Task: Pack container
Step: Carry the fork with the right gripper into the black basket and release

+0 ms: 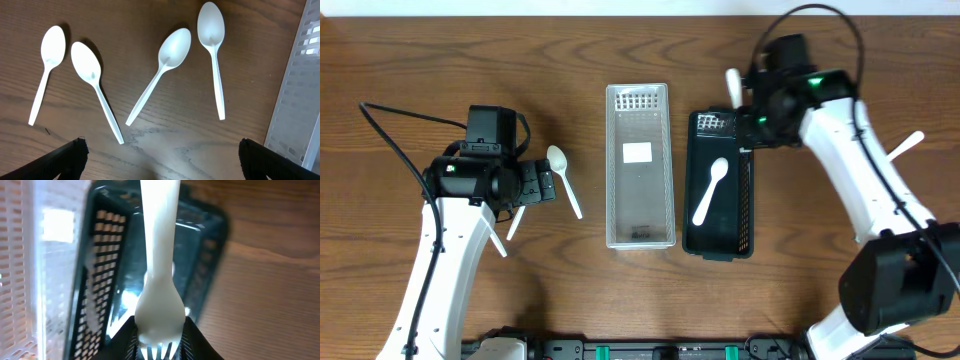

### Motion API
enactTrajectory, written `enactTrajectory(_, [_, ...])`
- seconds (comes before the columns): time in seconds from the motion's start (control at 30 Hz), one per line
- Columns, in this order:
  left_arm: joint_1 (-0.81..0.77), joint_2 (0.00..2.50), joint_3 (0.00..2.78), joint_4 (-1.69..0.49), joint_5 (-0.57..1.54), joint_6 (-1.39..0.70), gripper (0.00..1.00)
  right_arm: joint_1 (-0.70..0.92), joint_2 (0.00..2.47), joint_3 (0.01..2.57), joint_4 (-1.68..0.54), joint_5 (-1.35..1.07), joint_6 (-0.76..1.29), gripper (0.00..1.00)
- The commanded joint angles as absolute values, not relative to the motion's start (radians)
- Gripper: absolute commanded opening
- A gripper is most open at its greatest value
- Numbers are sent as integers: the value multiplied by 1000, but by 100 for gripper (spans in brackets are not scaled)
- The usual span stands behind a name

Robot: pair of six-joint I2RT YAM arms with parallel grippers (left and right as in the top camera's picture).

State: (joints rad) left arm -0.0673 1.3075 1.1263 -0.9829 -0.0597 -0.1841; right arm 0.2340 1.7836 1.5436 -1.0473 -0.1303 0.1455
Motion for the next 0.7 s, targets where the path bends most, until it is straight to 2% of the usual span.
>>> enactTrajectory(0.0, [-62, 1313, 1135, -982, -72, -193, 98, 304, 1800, 1550, -1039, -26, 226, 14])
enactTrajectory(0.37, [-62, 1313, 1135, -982, -72, -193, 98, 340, 1920, 1513, -1044, -27, 277, 7])
enactTrajectory(0.53, [-62, 1313, 1135, -982, -72, -193, 98, 340, 1973, 1489, -1044, -31, 277, 10])
enactTrajectory(0.67, [-62, 1313, 1135, -982, -72, -193, 98, 341, 1993, 1488, -1051, -35, 277, 22])
